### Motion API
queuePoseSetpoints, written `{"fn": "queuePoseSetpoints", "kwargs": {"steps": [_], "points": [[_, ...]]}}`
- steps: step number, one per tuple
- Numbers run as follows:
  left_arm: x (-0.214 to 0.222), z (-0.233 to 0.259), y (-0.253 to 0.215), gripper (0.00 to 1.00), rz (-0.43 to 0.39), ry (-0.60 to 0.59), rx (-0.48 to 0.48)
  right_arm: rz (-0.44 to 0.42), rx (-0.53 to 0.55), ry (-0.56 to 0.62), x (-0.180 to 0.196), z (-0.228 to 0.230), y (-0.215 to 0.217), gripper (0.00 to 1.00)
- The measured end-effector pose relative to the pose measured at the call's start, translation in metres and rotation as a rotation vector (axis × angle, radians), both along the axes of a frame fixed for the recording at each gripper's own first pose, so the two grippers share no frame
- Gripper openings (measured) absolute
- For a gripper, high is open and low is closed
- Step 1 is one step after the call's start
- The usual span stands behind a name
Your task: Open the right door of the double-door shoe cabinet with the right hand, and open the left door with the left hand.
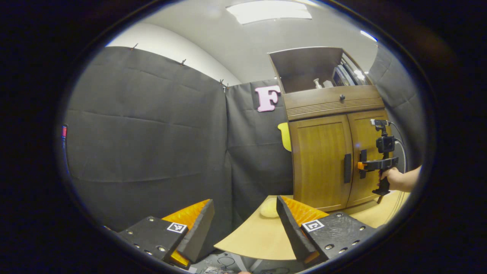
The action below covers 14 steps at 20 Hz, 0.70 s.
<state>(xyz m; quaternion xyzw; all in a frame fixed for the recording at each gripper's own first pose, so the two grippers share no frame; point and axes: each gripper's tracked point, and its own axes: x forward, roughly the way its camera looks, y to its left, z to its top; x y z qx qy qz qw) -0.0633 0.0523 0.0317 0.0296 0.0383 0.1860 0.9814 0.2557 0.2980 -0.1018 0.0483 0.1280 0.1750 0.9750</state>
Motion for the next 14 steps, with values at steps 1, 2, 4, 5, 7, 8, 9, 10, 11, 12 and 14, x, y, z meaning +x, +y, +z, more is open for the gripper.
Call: {"fn": "queuePoseSetpoints", "kwargs": {"steps": [1,2,4,5,7,8,9,10,11,12,14], "points": [[0.000,-0.001,0.000,0.96,-0.004,-0.001,-0.001,0.006,0.005,0.005,0.000,0.001,-0.001,0.22],[0.001,0.000,0.000,0.96,-0.008,-0.004,-0.002,0.016,0.017,0.017,-0.002,0.001,0.000,0.26],[0.002,0.000,-0.001,0.96,-0.022,-0.012,-0.001,0.032,0.024,0.015,-0.008,0.005,-0.002,0.26],[0.003,0.000,-0.001,0.96,-0.030,-0.017,0.001,0.038,0.019,0.012,-0.012,0.007,-0.004,0.25],[0.004,0.001,-0.003,0.96,-0.047,-0.026,0.003,0.048,0.021,0.014,-0.026,0.008,-0.010,0.26],[0.005,0.001,-0.003,0.94,-0.055,-0.030,0.002,0.053,0.026,0.020,-0.033,0.008,-0.013,0.25],[0.005,0.001,-0.004,0.94,-0.064,-0.033,0.000,0.060,0.026,0.026,-0.041,0.006,-0.017,0.23],[0.006,0.001,-0.005,0.94,-0.074,-0.036,-0.004,0.068,0.020,0.027,-0.048,0.007,-0.022,0.25],[0.008,0.001,-0.005,0.94,-0.085,-0.039,-0.008,0.074,0.014,0.025,-0.054,0.008,-0.026,0.22],[0.009,0.001,-0.006,0.96,-0.097,-0.042,-0.011,0.081,0.009,0.024,-0.063,0.009,-0.032,0.22],[0.011,-0.001,-0.008,0.96,-0.124,-0.048,-0.018,0.091,0.011,0.026,-0.075,0.011,-0.041,0.23]]}}
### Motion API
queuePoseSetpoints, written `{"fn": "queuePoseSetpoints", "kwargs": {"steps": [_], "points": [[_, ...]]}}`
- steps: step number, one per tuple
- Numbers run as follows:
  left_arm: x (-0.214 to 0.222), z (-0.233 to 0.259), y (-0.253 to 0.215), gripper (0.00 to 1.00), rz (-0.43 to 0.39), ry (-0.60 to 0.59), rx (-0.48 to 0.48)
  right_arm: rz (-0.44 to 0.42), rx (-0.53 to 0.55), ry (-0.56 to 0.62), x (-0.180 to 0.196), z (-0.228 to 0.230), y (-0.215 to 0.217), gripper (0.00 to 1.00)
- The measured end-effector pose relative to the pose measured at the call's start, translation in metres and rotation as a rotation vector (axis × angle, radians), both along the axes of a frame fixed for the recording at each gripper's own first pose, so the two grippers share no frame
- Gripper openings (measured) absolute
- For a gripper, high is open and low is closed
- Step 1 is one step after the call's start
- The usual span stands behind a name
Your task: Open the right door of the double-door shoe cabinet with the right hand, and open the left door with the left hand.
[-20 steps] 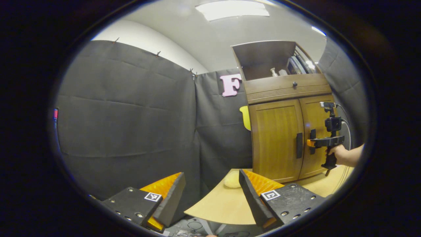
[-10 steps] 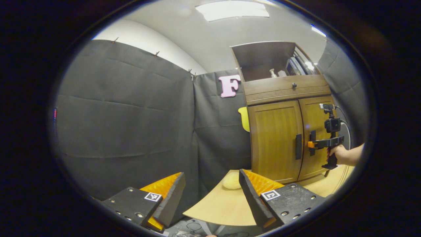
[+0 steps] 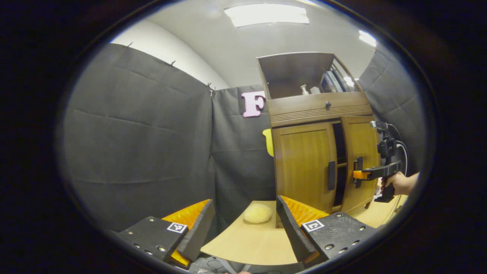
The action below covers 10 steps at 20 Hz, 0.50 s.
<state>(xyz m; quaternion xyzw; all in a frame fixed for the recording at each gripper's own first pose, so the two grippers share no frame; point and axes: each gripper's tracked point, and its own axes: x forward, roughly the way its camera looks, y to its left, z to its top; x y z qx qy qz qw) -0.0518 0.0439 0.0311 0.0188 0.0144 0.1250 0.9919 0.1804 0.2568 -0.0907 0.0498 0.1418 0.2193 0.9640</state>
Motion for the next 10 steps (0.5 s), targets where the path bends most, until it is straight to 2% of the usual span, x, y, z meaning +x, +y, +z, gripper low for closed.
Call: {"fn": "queuePoseSetpoints", "kwargs": {"steps": [3,4,10], "points": [[0.002,0.002,-0.003,0.96,-0.044,-0.006,-0.009,0.011,-0.001,0.008,-0.018,0.002,-0.017,0.25],[0.003,0.003,-0.004,0.96,-0.058,-0.009,-0.012,0.013,0.000,0.010,-0.024,0.003,-0.023,0.22],[0.009,0.004,-0.009,0.94,-0.122,-0.018,-0.022,0.011,0.002,0.018,-0.048,0.006,-0.049,0.22]]}}
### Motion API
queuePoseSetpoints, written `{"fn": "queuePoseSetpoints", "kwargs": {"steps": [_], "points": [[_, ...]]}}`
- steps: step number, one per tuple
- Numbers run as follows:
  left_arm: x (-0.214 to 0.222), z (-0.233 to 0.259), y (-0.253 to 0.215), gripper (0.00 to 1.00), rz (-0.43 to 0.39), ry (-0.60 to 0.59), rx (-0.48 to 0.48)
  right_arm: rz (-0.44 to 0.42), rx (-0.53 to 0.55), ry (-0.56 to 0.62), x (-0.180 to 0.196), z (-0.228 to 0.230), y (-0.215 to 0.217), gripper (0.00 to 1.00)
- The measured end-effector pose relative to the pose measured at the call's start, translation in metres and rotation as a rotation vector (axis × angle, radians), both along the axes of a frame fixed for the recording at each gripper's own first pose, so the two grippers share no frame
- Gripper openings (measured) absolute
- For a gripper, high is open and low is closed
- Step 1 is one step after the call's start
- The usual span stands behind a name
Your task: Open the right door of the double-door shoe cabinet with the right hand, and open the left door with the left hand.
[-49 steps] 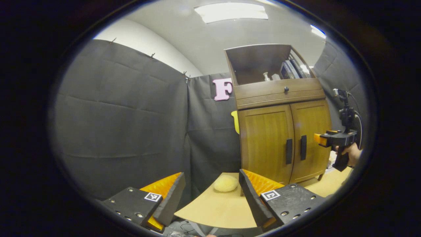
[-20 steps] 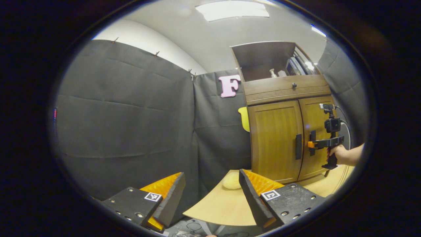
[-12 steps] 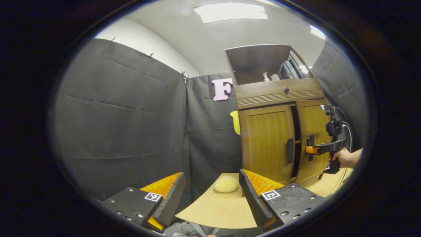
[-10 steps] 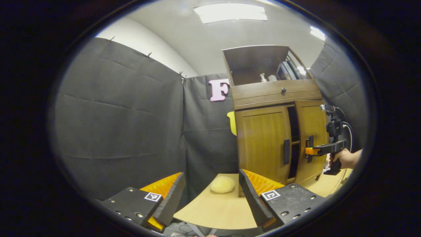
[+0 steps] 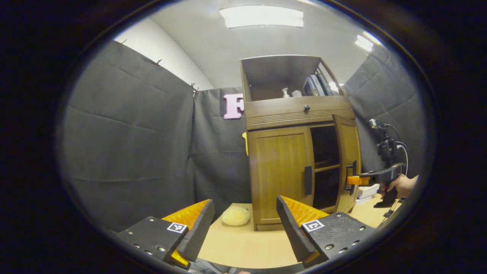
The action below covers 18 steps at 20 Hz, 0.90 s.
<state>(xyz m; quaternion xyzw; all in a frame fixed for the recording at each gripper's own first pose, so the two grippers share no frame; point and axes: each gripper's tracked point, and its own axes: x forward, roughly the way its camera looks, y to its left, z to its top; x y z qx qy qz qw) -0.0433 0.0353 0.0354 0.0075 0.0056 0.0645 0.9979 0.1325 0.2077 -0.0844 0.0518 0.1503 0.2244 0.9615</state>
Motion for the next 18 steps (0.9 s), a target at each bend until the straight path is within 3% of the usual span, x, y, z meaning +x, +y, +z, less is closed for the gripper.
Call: {"fn": "queuePoseSetpoints", "kwargs": {"steps": [18], "points": [[0.013,-0.001,-0.012,0.94,-0.149,-0.010,-0.003,-0.052,0.003,0.026,-0.047,0.001,-0.103,0.25]]}}
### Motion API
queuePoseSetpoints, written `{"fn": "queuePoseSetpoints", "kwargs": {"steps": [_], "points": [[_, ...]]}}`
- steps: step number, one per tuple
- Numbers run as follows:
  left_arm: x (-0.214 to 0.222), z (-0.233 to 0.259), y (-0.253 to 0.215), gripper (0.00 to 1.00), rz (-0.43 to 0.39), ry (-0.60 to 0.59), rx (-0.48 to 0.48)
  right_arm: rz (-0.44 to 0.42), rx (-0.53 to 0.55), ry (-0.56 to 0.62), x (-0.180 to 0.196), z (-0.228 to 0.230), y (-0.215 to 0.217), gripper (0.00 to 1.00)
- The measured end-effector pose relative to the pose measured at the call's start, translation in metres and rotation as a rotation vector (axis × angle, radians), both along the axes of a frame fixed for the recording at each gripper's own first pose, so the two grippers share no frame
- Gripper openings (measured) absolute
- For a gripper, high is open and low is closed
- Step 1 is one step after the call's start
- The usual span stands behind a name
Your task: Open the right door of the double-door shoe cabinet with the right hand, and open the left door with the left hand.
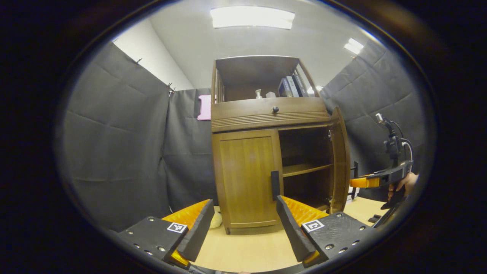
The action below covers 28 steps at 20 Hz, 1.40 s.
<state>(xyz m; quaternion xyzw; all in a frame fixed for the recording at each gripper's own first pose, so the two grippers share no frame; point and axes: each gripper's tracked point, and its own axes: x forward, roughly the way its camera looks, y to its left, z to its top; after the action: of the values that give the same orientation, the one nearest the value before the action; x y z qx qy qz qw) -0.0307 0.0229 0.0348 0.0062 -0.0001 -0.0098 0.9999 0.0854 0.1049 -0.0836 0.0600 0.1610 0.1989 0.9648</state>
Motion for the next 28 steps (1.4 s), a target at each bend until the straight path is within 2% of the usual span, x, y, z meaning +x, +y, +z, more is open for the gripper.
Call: {"fn": "queuePoseSetpoints", "kwargs": {"steps": [1,2,3,5,6,7,8,21,22,28], "points": [[0.001,0.000,-0.001,0.94,-0.004,0.000,0.000,-0.004,0.005,0.005,-0.001,0.000,-0.006,0.22],[0.001,0.000,-0.001,0.96,-0.006,0.000,0.000,-0.006,0.010,0.008,-0.002,0.000,-0.011,0.25],[0.002,0.001,-0.001,0.94,-0.009,0.000,0.000,-0.006,0.012,0.013,-0.004,-0.001,-0.015,0.25],[0.002,0.002,-0.001,0.96,-0.014,0.000,0.001,-0.007,0.006,0.025,-0.007,-0.006,-0.023,0.25],[0.003,0.003,-0.001,0.96,-0.017,0.000,0.003,-0.010,-0.001,0.022,-0.007,-0.006,-0.028,0.23],[0.003,0.004,-0.002,0.96,-0.021,0.000,0.005,-0.017,-0.009,0.019,-0.006,-0.005,-0.033,0.17],[0.004,0.004,-0.002,0.96,-0.024,0.000,0.008,-0.027,-0.015,0.019,-0.006,-0.003,-0.038,0.21],[0.006,0.004,-0.008,0.96,-0.058,0.009,0.022,-0.132,-0.056,0.001,-0.006,0.001,-0.099,0.18],[0.006,0.004,-0.009,0.94,-0.062,0.008,0.022,-0.143,-0.064,-0.005,-0.008,0.002,-0.103,0.18],[0.010,0.008,-0.013,0.96,-0.091,-0.004,0.033,-0.228,-0.072,-0.040,-0.021,0.015,-0.135,0.18]]}}
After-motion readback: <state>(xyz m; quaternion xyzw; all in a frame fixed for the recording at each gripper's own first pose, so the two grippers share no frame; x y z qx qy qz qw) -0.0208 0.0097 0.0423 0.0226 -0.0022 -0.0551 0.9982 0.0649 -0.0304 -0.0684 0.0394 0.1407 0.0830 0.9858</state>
